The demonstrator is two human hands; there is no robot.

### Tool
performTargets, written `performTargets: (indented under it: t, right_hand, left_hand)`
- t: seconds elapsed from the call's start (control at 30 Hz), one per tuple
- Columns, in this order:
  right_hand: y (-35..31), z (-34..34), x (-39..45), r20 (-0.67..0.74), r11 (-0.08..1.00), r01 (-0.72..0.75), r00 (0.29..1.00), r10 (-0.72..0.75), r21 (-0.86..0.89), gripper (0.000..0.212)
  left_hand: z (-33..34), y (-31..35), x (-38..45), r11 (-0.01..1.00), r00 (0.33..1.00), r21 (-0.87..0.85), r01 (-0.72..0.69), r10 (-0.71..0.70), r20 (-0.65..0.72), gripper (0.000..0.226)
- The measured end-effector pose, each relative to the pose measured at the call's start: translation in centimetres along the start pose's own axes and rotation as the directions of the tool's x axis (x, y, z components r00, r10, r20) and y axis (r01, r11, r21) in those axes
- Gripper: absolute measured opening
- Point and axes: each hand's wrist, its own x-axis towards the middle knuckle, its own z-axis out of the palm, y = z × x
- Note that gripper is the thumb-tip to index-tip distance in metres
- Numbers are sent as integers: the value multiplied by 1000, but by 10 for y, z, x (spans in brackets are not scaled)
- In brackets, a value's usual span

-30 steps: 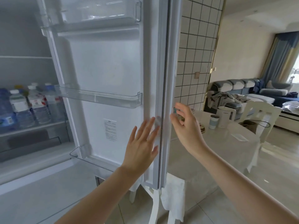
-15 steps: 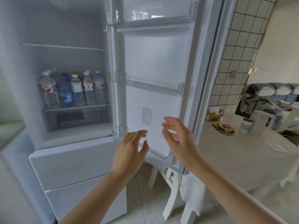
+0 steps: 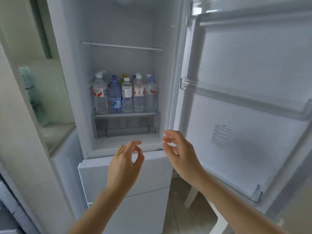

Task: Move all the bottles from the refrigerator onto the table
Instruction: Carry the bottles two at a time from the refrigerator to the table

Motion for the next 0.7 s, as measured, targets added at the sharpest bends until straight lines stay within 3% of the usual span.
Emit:
performTargets:
  t: [0.27,0.7]
  right_hand:
    - [1,108,107,-32,998,-18,999,20,52,32]
    - [42,187,260,-57,996,-49,997,53,69,37]
  left_hand:
    - [-36,-115,96,993,994,-45,107,-108,-24,24]
    - [6,-198,231,972,973,-109,207,-216,-84,36]
